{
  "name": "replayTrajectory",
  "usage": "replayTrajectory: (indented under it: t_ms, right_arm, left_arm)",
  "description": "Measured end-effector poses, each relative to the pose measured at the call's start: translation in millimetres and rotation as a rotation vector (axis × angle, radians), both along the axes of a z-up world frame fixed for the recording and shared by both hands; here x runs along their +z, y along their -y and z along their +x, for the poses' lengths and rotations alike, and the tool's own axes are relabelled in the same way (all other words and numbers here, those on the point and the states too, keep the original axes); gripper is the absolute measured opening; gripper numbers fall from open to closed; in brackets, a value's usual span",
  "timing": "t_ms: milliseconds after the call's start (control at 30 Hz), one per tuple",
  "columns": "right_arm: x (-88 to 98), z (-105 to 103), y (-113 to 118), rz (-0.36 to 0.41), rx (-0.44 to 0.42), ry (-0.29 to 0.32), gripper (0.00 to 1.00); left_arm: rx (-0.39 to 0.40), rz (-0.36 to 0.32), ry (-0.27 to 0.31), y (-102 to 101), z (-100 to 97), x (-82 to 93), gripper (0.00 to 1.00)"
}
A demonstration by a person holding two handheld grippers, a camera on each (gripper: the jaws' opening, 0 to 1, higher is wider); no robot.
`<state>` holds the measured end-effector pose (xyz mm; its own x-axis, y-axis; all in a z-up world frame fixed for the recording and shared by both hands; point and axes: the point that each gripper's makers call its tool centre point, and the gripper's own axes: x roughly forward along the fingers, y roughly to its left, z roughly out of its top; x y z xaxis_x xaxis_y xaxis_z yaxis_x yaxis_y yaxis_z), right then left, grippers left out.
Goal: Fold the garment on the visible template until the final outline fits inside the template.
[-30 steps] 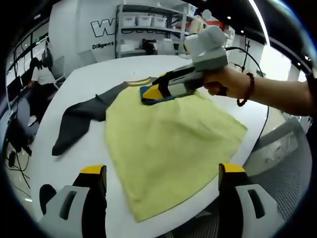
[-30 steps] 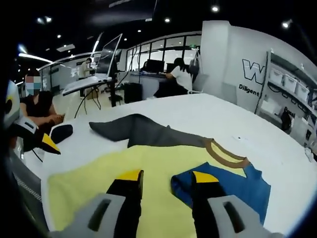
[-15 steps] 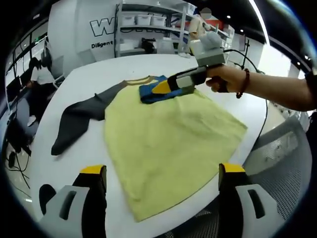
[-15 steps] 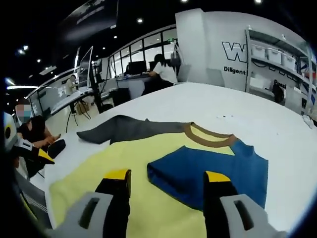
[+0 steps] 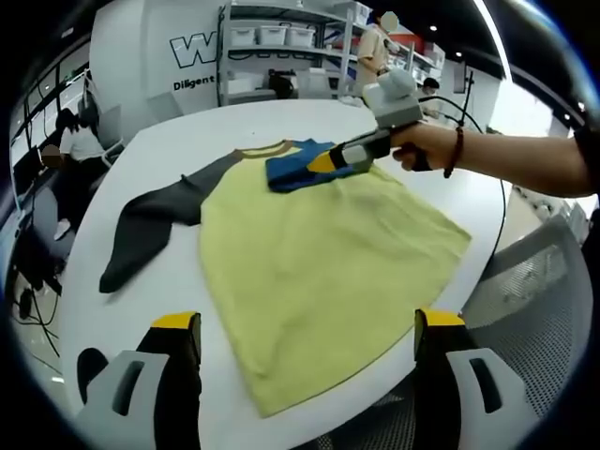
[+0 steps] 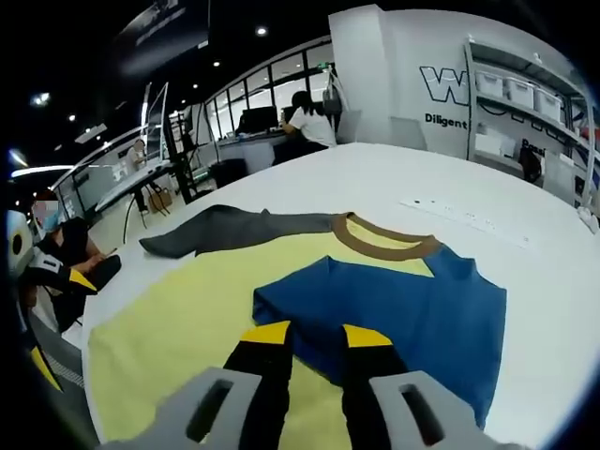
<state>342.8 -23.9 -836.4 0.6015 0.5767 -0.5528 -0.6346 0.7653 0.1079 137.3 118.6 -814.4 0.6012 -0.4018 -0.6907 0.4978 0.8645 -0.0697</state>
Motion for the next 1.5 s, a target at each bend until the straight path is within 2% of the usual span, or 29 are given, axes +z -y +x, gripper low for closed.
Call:
replayTrajectory:
  t_ms: [67,267,333,367,400,533,767,800,1133,1300,1367,1433,1500]
  right_arm:
    - [-0.7,0.0,0.3,-0.011,0.008,0.0,0.01]
    - [1.4,-2.5,-3.3,0.007,0.028,-0.012,0.0]
    - [15.6,-3.2,-16.3,0.067,0.047,-0.015,0.0]
    - [18.6,-2.5,-19.1,0.073,0.048,-0.013,0.0]
    - [29.6,2.8,-30.2,0.11,0.055,0.001,0.0]
    - [34.5,8.1,-42.5,0.134,0.059,-0.014,0.0]
    - [42.1,15.8,-71.6,0.138,0.092,-0.003,0.0]
    - [41.2,19.6,-81.1,0.123,0.102,-0.006,0.0]
    - [26.3,33.2,-116.2,0.05,0.16,-0.028,0.0]
    - [18.8,40.2,-122.5,0.029,0.155,-0.038,0.0]
    - [8.7,44.0,-128.8,-0.006,0.159,-0.054,0.0]
    - [2.0,51.3,-130.8,-0.008,0.152,-0.066,0.0]
    - [1.4,46.7,-131.3,-0.01,0.145,-0.073,0.0]
  left_arm:
    - [-0.002,0.001,0.0,0.3,-0.2,-0.2,0.93]
    - [-0.007,0.007,-0.001,0.8,-0.4,-0.9,0.93]
    - [-0.002,0.003,0.001,0.3,0.3,-0.6,0.93]
    - [-0.001,0.003,0.001,0.3,0.3,-0.7,0.93]
    - [-0.002,0.003,0.003,0.6,0.4,-0.3,0.93]
    - [0.006,-0.001,0.006,-0.3,1.4,0.7,0.92]
    - [0.007,-0.01,0.002,0.2,0.6,0.6,0.9]
    - [0.008,-0.013,-0.002,-0.1,0.0,0.1,0.9]
    - [-0.009,-0.014,-0.023,2.5,-3.0,-4.0,0.9]
    - [-0.002,-0.023,-0.022,2.1,-2.9,-3.6,0.89]
    - [-0.002,-0.02,-0.023,1.7,-3.3,-4.1,0.89]
    - [-0.006,-0.018,-0.025,2.0,-4.0,-4.8,0.88]
    - [-0.006,-0.016,-0.028,2.1,-4.8,-5.4,0.88]
